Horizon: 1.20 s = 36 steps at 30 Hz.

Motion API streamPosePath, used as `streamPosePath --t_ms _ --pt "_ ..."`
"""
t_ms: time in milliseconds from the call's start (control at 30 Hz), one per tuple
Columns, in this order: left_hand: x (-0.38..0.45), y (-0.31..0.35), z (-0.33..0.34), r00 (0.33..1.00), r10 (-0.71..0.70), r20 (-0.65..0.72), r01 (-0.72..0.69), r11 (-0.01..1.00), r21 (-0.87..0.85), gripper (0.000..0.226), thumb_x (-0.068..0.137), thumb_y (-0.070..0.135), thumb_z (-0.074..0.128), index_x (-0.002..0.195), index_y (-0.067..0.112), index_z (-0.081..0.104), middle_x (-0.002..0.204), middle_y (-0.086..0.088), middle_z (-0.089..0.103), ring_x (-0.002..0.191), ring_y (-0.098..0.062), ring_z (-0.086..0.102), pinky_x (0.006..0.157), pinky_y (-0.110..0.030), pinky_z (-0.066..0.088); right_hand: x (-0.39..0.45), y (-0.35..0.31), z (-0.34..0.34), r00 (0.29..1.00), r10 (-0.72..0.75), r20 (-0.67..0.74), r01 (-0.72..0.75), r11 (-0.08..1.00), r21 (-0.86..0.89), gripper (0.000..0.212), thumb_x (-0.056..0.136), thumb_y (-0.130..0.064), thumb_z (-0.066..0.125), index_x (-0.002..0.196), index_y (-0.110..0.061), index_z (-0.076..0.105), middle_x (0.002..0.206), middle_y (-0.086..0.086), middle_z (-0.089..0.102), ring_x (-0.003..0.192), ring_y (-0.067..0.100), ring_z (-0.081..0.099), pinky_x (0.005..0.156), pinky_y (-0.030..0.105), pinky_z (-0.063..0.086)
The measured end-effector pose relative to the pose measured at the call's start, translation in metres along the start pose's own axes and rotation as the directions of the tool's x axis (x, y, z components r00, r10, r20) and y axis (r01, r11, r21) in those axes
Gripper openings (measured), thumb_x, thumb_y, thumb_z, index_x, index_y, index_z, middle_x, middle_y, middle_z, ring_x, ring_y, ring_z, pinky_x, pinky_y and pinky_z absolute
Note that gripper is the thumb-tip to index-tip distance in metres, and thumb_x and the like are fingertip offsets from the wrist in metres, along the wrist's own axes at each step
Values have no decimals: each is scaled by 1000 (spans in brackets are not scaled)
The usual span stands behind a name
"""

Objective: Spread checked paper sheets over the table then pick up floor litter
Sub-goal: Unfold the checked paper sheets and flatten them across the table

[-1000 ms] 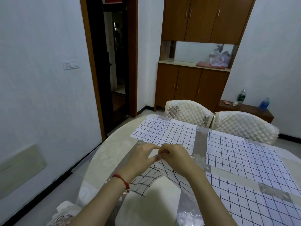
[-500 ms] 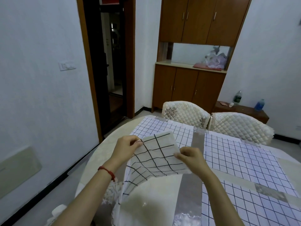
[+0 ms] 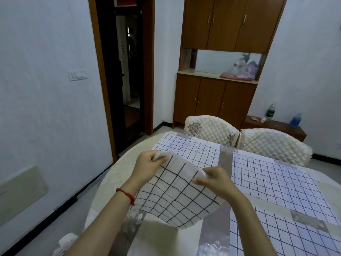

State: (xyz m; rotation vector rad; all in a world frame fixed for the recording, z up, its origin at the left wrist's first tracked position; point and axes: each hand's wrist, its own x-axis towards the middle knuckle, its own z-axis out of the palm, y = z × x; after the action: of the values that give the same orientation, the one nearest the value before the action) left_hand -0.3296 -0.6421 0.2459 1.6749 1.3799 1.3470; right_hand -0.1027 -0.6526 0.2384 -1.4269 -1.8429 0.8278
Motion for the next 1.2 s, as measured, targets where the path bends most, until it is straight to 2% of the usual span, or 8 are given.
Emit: streamPosePath --t_ms 233,300,367,500,633,800,1067,1200 --pt "4 -6 -4 965 -53 -256 80 992 95 19 85 20 61 90 2 62 85 -18 61 80 -20 53 73 -37 48 -8 13 -17 996 90 8 -91 992 83 40 80 -22 68 69 13 53 59 8 29 53 16 27 52 27 21" --pt "1 -4 5 930 -112 -349 160 981 109 44 84 19 63 125 13 47 117 -5 52 105 -17 49 87 -36 47 -6 7 -11 995 98 -36 -94 989 111 36 78 -22 70 64 8 55 55 6 29 50 16 28 50 26 21" --pt "-6 -2 16 925 -87 -369 161 972 172 58 82 18 65 133 17 37 133 -6 39 116 -19 45 89 -31 46 -3 1 -4 991 105 -82 -92 984 152 29 76 -21 72 60 -3 55 53 6 29 48 14 28 48 24 22" --pt "-26 1 45 970 2 -244 63 964 257 29 82 30 64 105 16 56 106 -1 48 80 -6 49 68 -17 41 3 -6 12 982 117 -148 -81 970 231 31 71 -21 77 61 -1 55 51 3 27 40 7 21 41 17 18" --pt "-29 8 59 974 -222 -43 223 975 -2 41 78 53 59 64 15 58 64 0 61 65 -20 64 57 -23 51 7 -14 25 989 26 -146 -6 990 139 41 68 -22 79 54 -11 42 48 -4 26 38 6 21 38 15 19" --pt "-22 10 55 899 -427 94 437 871 -223 33 79 39 67 67 8 66 62 -5 67 55 -17 65 47 -24 50 7 -14 34 997 -41 -72 42 999 15 40 66 -30 80 52 -16 45 52 -4 36 45 4 28 45 17 24" --pt "-21 -3 46 892 -405 203 453 810 -372 21 83 18 66 63 11 64 57 1 69 56 -13 68 47 -21 52 8 -4 23 1000 -4 16 1 982 190 32 70 -24 79 46 -24 58 41 -9 45 39 0 39 40 12 31" --pt "-14 -12 41 893 -420 162 450 810 -375 15 83 10 64 69 6 63 56 0 69 53 -14 69 44 -19 52 14 6 11 999 42 -4 -40 974 225 17 75 -14 74 61 -19 67 49 -8 60 47 1 52 46 10 39"
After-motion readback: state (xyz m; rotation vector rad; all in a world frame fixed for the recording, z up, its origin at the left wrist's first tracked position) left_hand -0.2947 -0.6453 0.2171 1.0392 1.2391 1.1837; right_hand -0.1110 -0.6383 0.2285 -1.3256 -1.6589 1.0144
